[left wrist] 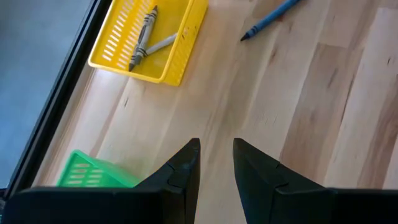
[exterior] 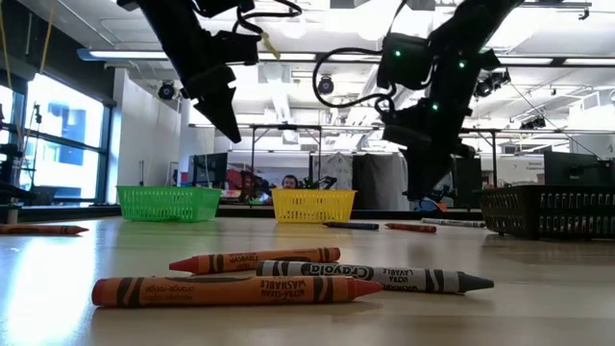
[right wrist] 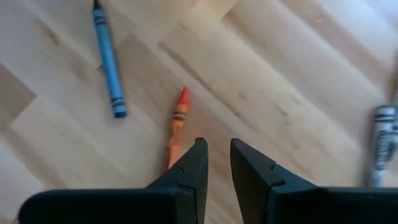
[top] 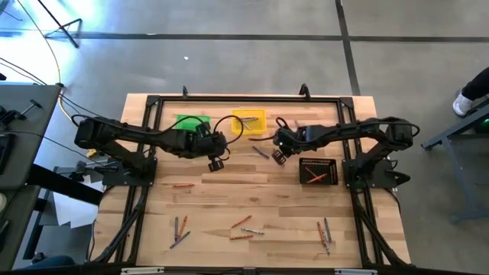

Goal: Sort crayons
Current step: Put the orange crayon into the black bin

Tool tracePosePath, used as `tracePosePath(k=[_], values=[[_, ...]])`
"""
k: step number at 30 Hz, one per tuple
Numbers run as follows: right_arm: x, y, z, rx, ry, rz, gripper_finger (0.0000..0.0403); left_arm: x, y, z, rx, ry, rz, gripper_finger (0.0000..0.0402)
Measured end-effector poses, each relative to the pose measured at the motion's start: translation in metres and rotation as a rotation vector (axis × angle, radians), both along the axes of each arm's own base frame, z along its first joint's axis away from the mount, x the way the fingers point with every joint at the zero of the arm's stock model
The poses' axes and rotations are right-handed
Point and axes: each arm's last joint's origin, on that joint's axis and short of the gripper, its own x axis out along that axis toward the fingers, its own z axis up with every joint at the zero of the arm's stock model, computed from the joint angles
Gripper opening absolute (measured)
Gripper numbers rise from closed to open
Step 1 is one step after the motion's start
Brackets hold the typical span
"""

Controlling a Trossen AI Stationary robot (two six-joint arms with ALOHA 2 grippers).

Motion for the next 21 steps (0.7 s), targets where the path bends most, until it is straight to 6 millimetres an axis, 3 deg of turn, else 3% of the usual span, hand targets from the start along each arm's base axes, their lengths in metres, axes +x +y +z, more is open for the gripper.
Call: tracePosePath(k=[9,21], values=[[0.006,0.018,-0.006,0.007,-0.037,0.024,0.0062,0.000,0.000,0.000,-0.009,-0.014,0.025,0.0082],[0.020,0.024,-0.044,-0.003,0.046,0.042,0.0062,0.000,0.000,0.000,-0.011,-0.016,0.029,0.0082]])
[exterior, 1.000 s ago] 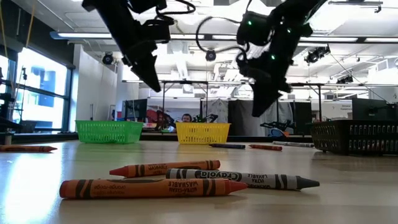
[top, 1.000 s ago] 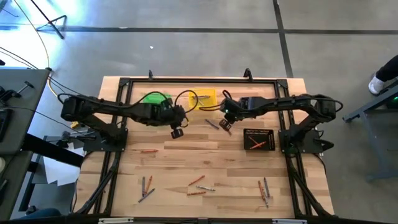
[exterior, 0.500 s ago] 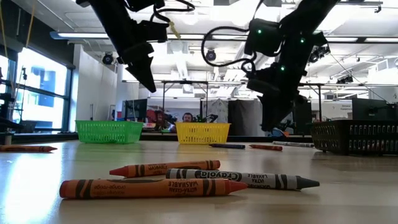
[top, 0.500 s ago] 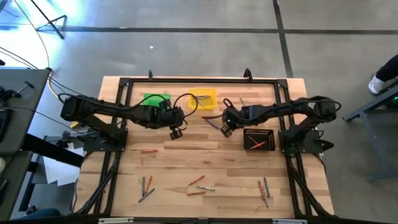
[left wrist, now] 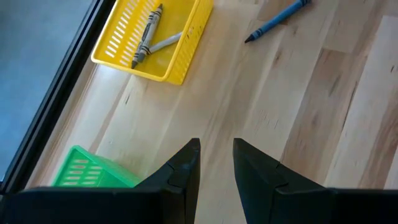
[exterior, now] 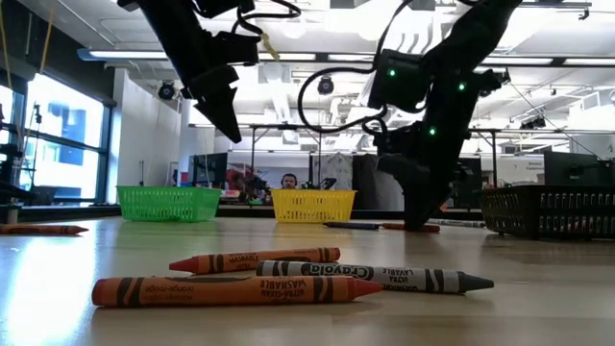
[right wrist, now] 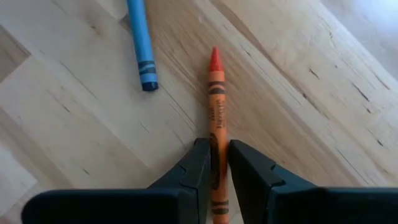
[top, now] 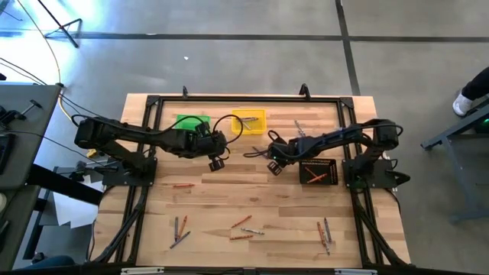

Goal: Sort crayons
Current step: Put the orange crayon into the black bin

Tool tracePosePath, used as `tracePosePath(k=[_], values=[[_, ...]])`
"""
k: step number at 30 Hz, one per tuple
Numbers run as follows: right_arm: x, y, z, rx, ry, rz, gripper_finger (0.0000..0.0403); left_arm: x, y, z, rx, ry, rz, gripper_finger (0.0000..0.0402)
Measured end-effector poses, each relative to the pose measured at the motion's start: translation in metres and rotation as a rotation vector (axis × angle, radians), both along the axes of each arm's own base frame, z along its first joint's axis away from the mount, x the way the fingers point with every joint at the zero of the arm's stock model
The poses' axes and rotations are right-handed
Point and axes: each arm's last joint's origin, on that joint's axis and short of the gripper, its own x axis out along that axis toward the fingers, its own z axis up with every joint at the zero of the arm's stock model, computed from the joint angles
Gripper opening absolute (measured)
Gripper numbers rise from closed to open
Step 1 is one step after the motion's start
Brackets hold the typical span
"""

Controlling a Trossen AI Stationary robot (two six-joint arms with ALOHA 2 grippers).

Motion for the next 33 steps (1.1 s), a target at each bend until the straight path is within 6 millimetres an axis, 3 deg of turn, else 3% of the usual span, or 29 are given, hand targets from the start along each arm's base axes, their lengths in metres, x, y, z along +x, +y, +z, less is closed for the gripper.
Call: tracePosePath(k=[7,13,16,20,26,33], values=[[0.001,-0.001,-0.007,-0.027,0.033,0.014,0.0060,0.000,0.000,0.000,0.000,0.000,0.000,0.0082],[0.001,-0.001,-0.007,-0.035,0.037,0.027,0.0011,0.000,0.000,0.000,0.002,-0.001,0.001,0.0082],[0.000,-0.001,-0.002,-0.034,0.021,0.040,0.0012,0.000,0.000,0.000,0.007,-0.001,0.004,0.0082],[-0.004,-0.001,0.012,-0.042,-0.003,0.073,0.0005,0.000,0.000,0.000,0.007,-0.003,0.004,0.0082],[-0.014,-0.004,0.051,-0.081,-0.116,0.100,0.0005,0.001,0.000,0.000,0.007,-0.010,0.005,0.0082],[-0.046,0.001,0.093,-0.057,-0.153,0.095,0.0004,0.002,0.000,0.001,0.007,-0.022,0.005,0.0082]])
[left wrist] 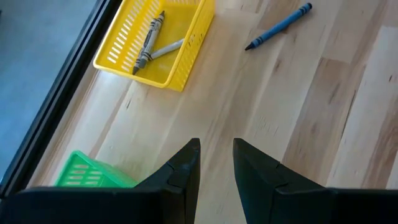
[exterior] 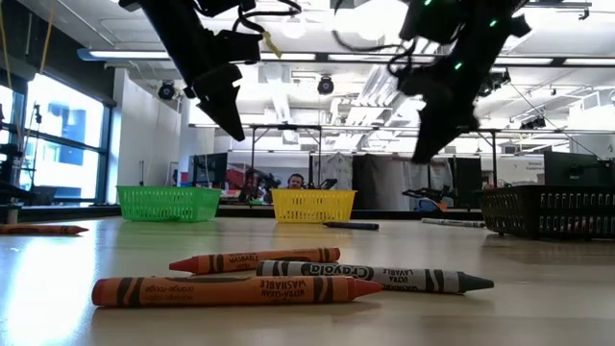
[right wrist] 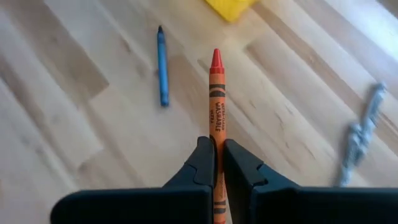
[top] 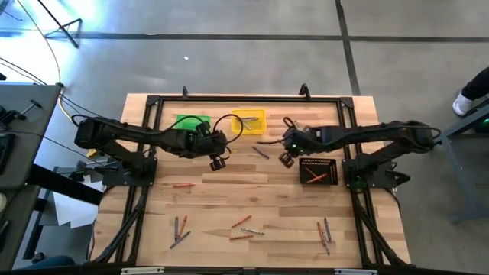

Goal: Sort crayons
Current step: Put the orange crayon into the black bin

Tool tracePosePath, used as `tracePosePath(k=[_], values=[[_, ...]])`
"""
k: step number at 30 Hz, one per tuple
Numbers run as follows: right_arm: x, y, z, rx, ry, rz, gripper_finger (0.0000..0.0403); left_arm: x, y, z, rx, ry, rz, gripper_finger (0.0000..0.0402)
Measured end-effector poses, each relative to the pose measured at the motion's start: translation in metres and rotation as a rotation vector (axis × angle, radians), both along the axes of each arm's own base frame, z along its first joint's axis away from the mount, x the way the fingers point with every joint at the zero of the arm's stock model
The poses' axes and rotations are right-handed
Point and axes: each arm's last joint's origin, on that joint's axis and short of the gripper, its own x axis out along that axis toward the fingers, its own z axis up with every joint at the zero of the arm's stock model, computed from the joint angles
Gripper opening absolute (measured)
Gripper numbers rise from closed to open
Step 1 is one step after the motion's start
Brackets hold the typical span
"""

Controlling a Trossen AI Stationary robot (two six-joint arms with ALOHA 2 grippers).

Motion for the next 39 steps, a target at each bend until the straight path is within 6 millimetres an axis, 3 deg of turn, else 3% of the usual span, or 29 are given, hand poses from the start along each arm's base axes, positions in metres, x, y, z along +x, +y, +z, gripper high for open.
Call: tracePosePath(k=[12,27,32,39], values=[[-0.056,0.033,0.026,0.124,0.116,-0.098,0.0002,0.001,0.000,0.000,-0.005,-0.018,0.014,0.0082],[-0.081,0.068,0.023,0.143,0.210,-0.278,0.0001,0.005,0.000,0.003,-0.037,-0.107,0.060,0.0082],[-0.086,0.076,0.011,0.143,0.212,-0.317,0.0001,0.006,0.000,0.004,-0.048,-0.125,0.074,0.0082],[-0.096,0.072,-0.021,0.179,0.292,-0.335,0.0003,0.007,0.000,0.005,-0.051,-0.145,0.076,0.0082]])
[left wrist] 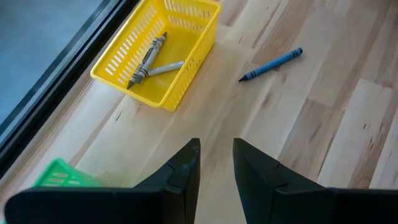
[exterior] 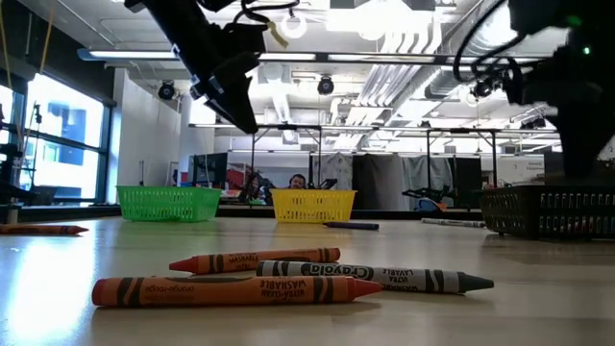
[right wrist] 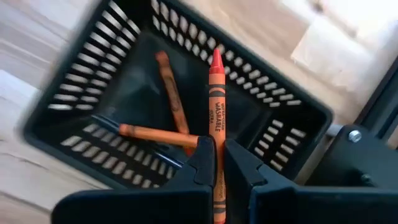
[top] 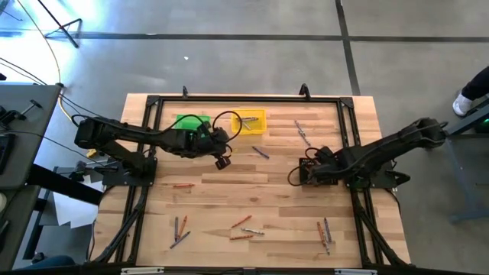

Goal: Sort crayons
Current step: Put the orange crayon into the black bin

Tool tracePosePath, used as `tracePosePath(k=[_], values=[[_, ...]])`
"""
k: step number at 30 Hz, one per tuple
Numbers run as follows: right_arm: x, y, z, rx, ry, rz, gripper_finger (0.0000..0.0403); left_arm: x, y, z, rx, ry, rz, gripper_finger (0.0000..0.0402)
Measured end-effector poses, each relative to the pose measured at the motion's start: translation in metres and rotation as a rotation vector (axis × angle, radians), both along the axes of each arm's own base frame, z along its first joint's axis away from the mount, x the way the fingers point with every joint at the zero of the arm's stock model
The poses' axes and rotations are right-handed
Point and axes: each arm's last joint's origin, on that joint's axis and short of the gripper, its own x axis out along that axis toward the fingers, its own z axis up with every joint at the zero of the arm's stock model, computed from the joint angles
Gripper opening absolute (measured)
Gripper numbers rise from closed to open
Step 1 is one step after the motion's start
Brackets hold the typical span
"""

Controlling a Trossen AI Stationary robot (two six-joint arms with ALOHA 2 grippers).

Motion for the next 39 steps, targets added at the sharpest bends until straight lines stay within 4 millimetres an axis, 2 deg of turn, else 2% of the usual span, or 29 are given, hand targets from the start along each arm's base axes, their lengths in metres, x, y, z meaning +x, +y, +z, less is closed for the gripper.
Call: tracePosePath(k=[6,16,25,33,39], values=[[-0.005,-0.004,-0.014,0.027,0.035,-0.023,0.0019,0.002,0.000,0.001,0.000,-0.022,0.000,0.0082],[-0.003,-0.004,-0.014,0.033,0.017,0.003,0.0022,0.002,0.000,0.002,0.001,-0.032,0.000,0.0082],[0.000,-0.003,-0.014,0.030,0.007,0.119,0.0025,0.002,0.000,0.002,0.001,-0.032,-0.001,0.0082],[0.007,-0.001,-0.014,0.033,-0.039,0.220,0.0068,0.003,0.000,0.002,-0.018,-0.031,-0.015,0.0082],[0.007,-0.001,-0.014,0.033,-0.042,0.231,0.0094,0.001,-0.002,0.000,-0.078,-0.011,-0.055,0.0082]])
